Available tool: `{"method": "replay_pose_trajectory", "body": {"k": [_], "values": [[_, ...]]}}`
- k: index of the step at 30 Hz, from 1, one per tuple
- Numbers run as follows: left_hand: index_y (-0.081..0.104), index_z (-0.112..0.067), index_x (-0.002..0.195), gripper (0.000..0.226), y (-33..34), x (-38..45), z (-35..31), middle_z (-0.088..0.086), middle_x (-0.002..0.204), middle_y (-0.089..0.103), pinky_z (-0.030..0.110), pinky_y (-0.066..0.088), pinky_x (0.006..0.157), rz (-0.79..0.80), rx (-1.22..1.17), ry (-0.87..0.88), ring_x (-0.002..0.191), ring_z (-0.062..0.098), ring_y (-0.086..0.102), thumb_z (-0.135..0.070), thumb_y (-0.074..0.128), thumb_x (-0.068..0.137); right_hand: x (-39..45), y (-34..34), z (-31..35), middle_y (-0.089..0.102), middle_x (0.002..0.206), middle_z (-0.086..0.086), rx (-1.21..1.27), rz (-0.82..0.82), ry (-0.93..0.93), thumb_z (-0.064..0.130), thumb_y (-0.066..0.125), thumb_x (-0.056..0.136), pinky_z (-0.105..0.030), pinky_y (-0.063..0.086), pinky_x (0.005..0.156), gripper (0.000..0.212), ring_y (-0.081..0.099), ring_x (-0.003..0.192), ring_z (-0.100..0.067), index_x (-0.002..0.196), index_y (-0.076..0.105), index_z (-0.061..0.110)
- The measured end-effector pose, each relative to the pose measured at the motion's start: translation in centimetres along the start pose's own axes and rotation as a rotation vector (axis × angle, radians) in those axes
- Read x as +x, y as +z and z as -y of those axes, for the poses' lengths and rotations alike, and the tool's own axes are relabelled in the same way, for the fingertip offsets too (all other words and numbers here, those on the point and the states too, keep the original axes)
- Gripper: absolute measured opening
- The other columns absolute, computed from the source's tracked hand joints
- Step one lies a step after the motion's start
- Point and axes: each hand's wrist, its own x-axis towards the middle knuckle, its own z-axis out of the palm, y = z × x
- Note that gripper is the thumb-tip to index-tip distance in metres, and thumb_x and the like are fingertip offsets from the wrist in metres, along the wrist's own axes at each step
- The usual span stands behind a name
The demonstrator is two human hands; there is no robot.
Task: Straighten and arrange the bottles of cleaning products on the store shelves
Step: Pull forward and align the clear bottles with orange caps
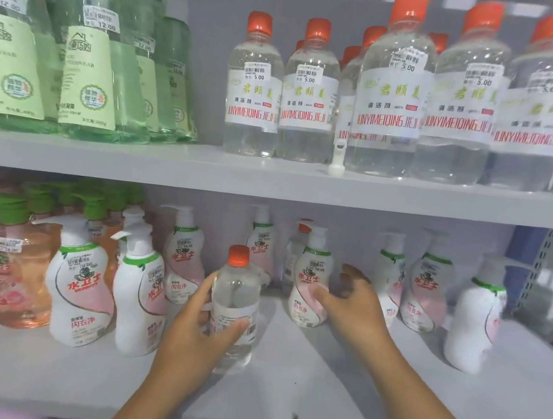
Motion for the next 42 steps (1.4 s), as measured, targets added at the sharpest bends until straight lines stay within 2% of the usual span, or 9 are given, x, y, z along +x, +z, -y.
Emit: {"method": "replay_pose_trajectory", "body": {"k": [3, 9, 16, 21, 23, 27, 30, 39, 42], "values": [[0.051, -0.061, 0.129, 0.069, -0.2, 0.0, 0.4, -0.039, 0.112, 0.065, 0.014, 0.056, 0.069, -0.041, -0.087, -0.070, 0.097, -0.012, 0.066, -0.024, 0.085, 0.082, 1.5, 2.0, -1.4, 0.074, 0.110, 0.007, -0.032, 0.081, 0.010, 0.031, 0.085, 0.080, -0.041, 0.062, 0.084, 0.043, 0.073, 0.100, -0.015, 0.116, 0.063, 0.025], [0.053, -0.051, 0.134, 0.067, -0.1, -0.1, 0.4, -0.041, 0.107, 0.066, 0.009, 0.053, 0.068, -0.053, -0.066, -0.052, 0.096, -0.013, 0.066, -0.020, 0.084, 0.083, 2.3, 6.4, 0.2, 0.072, 0.095, 0.013, 0.028, 0.194, -0.033, 0.025, 0.086, 0.080, -0.026, 0.059, 0.076, 0.034, 0.072, 0.091, -0.012, 0.107, 0.066, 0.028], [0.056, -0.045, 0.135, 0.069, 0.1, 0.2, 0.3, -0.041, 0.106, 0.066, 0.010, 0.054, 0.069, -0.085, -0.069, -0.068, 0.094, -0.012, 0.067, -0.020, 0.087, 0.080, 4.3, 11.4, 2.7, 0.073, 0.102, 0.010, -0.081, 0.366, -0.060, 0.044, 0.076, 0.079, -0.034, 0.059, 0.090, 0.027, 0.070, 0.096, -0.014, 0.101, 0.066, 0.032], [0.054, -0.046, 0.135, 0.072, 0.1, 0.3, 0.6, -0.033, 0.112, 0.070, 0.014, 0.054, 0.071, -0.082, -0.081, -0.078, 0.094, -0.013, 0.067, -0.019, 0.088, 0.078, 5.2, 12.6, 1.9, 0.070, 0.099, 0.014, -0.199, 0.442, -0.084, 0.044, 0.069, 0.088, -0.022, 0.054, 0.071, 0.025, 0.066, 0.088, -0.010, 0.107, 0.062, 0.029], [0.055, -0.048, 0.132, 0.070, 0.1, 0.5, 0.8, -0.034, 0.110, 0.070, 0.012, 0.054, 0.070, -0.073, -0.084, -0.082, 0.093, -0.014, 0.067, -0.017, 0.088, 0.078, 5.5, 10.8, 1.6, 0.073, 0.100, 0.014, -0.148, 0.367, -0.096, 0.051, 0.076, 0.077, -0.026, 0.057, 0.078, 0.036, 0.069, 0.091, -0.008, 0.105, 0.066, 0.031], [0.054, -0.046, 0.130, 0.068, 0.2, 1.0, 0.7, -0.044, 0.103, 0.066, 0.011, 0.054, 0.068, -0.052, -0.086, -0.083, 0.089, -0.016, 0.067, -0.012, 0.086, 0.080, 7.1, 5.6, -0.1, 0.061, 0.110, 0.004, -0.062, -0.121, -0.089, 0.036, 0.087, 0.076, -0.033, 0.055, 0.089, 0.049, 0.067, 0.101, -0.020, 0.115, 0.061, 0.024], [0.056, -0.042, 0.132, 0.068, 0.4, 1.2, 0.8, -0.040, 0.101, 0.069, 0.010, 0.054, 0.068, -0.055, -0.111, -0.105, 0.089, -0.011, 0.070, -0.008, 0.085, 0.081, 8.6, 4.8, -0.5, 0.051, 0.132, -0.006, -0.185, -0.034, 0.037, 0.037, 0.090, 0.072, -0.038, 0.050, 0.101, 0.082, 0.059, 0.120, -0.024, 0.140, 0.049, 0.015], [0.055, -0.054, 0.127, 0.066, 0.1, 1.0, 0.4, -0.038, 0.100, 0.070, 0.009, 0.054, 0.064, -0.029, -0.147, -0.134, 0.094, -0.009, 0.070, -0.015, 0.084, 0.083, 5.6, 5.1, -0.9, 0.073, 0.102, -0.005, -0.179, 0.062, 0.010, 0.031, 0.085, 0.072, -0.039, 0.060, 0.080, 0.033, 0.071, 0.091, -0.024, 0.098, 0.065, 0.024], [0.054, -0.056, 0.126, 0.065, -0.2, 0.5, 0.2, -0.040, 0.101, 0.069, 0.010, 0.054, 0.066, -0.010, -0.154, -0.128, 0.095, -0.012, 0.068, -0.015, 0.082, 0.085, 2.0, 2.4, -0.7, 0.074, 0.103, 0.003, -0.103, 0.166, 0.031, 0.025, 0.089, 0.071, -0.039, 0.060, 0.086, 0.044, 0.072, 0.096, -0.018, 0.106, 0.062, 0.028]]}}
